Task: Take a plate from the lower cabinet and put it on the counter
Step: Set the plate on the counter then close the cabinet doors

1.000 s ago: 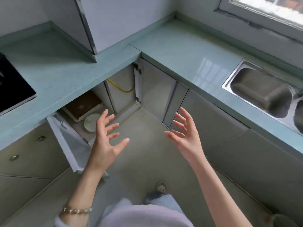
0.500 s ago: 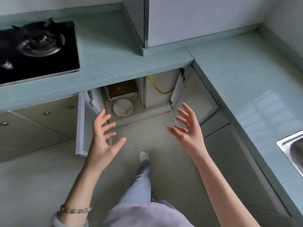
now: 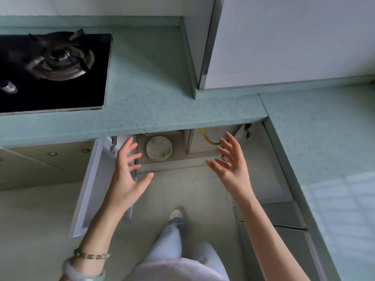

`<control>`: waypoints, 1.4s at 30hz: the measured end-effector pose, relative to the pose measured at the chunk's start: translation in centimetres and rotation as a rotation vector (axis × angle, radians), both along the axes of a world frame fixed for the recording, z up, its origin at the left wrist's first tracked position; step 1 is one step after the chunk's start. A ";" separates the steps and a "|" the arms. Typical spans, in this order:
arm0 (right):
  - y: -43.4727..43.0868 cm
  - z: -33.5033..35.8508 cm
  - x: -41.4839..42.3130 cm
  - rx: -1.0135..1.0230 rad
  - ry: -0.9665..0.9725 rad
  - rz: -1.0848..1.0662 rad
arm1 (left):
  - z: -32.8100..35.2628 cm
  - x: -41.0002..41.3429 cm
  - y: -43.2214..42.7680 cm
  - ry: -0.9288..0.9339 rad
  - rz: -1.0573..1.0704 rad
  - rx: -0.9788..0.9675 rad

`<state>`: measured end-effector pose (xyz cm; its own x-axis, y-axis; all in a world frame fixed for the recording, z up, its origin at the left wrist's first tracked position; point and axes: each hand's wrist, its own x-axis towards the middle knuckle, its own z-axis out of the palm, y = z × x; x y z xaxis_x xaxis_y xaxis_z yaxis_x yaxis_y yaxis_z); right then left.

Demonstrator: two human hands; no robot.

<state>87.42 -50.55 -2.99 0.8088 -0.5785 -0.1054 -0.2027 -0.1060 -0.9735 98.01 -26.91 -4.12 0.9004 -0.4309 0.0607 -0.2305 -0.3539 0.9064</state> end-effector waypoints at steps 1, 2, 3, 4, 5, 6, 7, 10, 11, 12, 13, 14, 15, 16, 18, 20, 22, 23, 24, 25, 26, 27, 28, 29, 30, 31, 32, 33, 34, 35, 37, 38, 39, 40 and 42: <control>-0.6 -0.3 0.8 0.010 0.001 0.015 | -0.2 0.5 -0.5 0.010 0.010 0.000; -1.1 -0.7 1.3 0.013 0.011 0.029 | -0.5 0.8 -0.9 0.013 0.021 0.002; -1.4 -1.0 1.7 0.014 0.013 0.044 | -0.7 0.9 -1.3 0.013 0.030 -0.003; -1.7 -1.4 2.1 0.005 0.014 0.055 | -1.0 0.9 -1.8 0.015 0.032 -0.008; -2.1 -2.0 2.5 0.003 0.026 0.070 | -1.5 0.9 -2.2 0.031 0.046 -0.002; -2.5 -2.8 2.9 0.008 0.038 0.083 | -2.0 0.8 -2.6 0.042 0.058 0.000; -2.8 -3.4 3.1 0.015 0.035 0.097 | -2.7 0.6 -2.9 0.043 0.071 -0.011; -3.4 -6.2 3.3 -0.012 0.057 0.160 | -5.3 -0.6 -3.2 0.049 0.118 -0.018; -3.7 -6.9 3.6 -0.003 0.067 0.160 | -6.3 -0.5 -3.1 0.067 0.120 -0.025; -3.8 -7.2 3.3 0.001 0.076 0.174 | -6.7 -0.9 -2.8 0.068 0.111 -0.026; -4.2 -12.1 3.1 -0.037 0.030 0.194 | -11.7 -2.1 -3.5 -0.007 0.165 -0.053; -4.5 -13.4 3.3 -0.039 0.025 0.215 | -13.0 -2.2 -3.6 0.008 0.171 -0.075; -4.9 -13.4 4.2 -0.038 0.025 0.232 | -13.4 -1.4 -4.0 0.008 0.145 -0.077; -5.0 -14.1 4.4 -0.027 0.043 0.216 | -14.4 -1.5 -4.1 0.025 0.175 -0.084; -4.8 -17.1 4.2 -0.045 0.006 0.230 | -17.6 -1.9 -4.1 -0.036 0.178 -0.112; -5.1 -20.8 4.8 -0.038 -0.027 0.242 | -21.6 -1.2 -4.2 -0.058 0.162 -0.132; -5.0 -24.8 5.3 -0.060 -0.072 0.261 | -25.4 -0.8 -4.4 -0.088 0.176 -0.151; -5.0 -26.6 5.5 -0.056 -0.086 0.269 | -27.4 -0.6 -4.2 -0.093 0.183 -0.169; -5.0 -28.3 5.7 -0.060 -0.109 0.276 | -29.1 -0.3 -4.1 -0.104 0.189 -0.188; -5.1 -30.0 6.1 -0.066 -0.139 0.277 | -30.9 0.2 -4.1 -0.119 0.190 -0.201; -5.1 -31.6 6.3 -0.079 -0.157 0.282 | -32.6 0.6 -4.1 -0.132 0.191 -0.199; -5.2 -33.2 6.5 -0.085 -0.166 0.293 | -34.3 1.1 -4.1 -0.145 0.180 -0.196; -5.2 -34.7 6.7 -0.094 -0.188 0.296 | -36.0 1.5 -4.2 -0.165 0.174 -0.193; -5.4 -35.8 7.0 -0.096 -0.210 0.310 | -37.3 2.0 -4.4 -0.182 0.163 -0.177; -5.5 -36.8 7.2 -0.103 -0.229 0.320 | -38.5 2.4 -4.6 -0.210 0.148 -0.145; -5.7 -37.8 7.4 -0.104 -0.252 0.332 | -39.7 2.8 -4.8 -0.251 0.128 -0.114; -5.8 -38.6 7.6 -0.109 -0.273 0.342 | -40.7 3.1 -5.0 -0.302 0.119 -0.071; -5.9 -39.3 7.7 -0.113 -0.289 0.350 | -41.4 3.4 -5.2 -0.354 0.113 -0.029; -6.0 -39.8 7.8 -0.122 -0.299 0.356 | -42.0 3.5 -5.3 -0.392 0.112 -0.003; -6.0 -40.3 7.8 -0.125 -0.318 0.366 | -42.4 3.6 -5.3 -0.416 0.111 0.001; -6.0 -40.8 7.9 -0.133 -0.336 0.387 | -42.5 3.2 -5.0 -0.450 0.133 0.006; -5.8 -40.7 8.0 -0.141 -0.338 0.401 | -42.3 2.9 -4.8 -0.464 0.152 0.013; -5.7 -40.6 8.1 -0.145 -0.338 0.415 | -42.1 2.5 -4.4 -0.466 0.170 0.019; -5.5 -40.4 8.2 -0.150 -0.334 0.423 | -41.8 2.0 -4.1 -0.460 0.191 0.025; -4.9 -39.7 8.6 -0.170 -0.340 0.454 | -41.3 1.2 -3.1 -0.470 0.243 0.065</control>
<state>96.04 -55.43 -42.70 0.9515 -0.1524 0.2671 0.2200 -0.2695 -0.9375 99.18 -30.06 -45.39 0.8567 -0.2299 0.4617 -0.5110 -0.4996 0.6995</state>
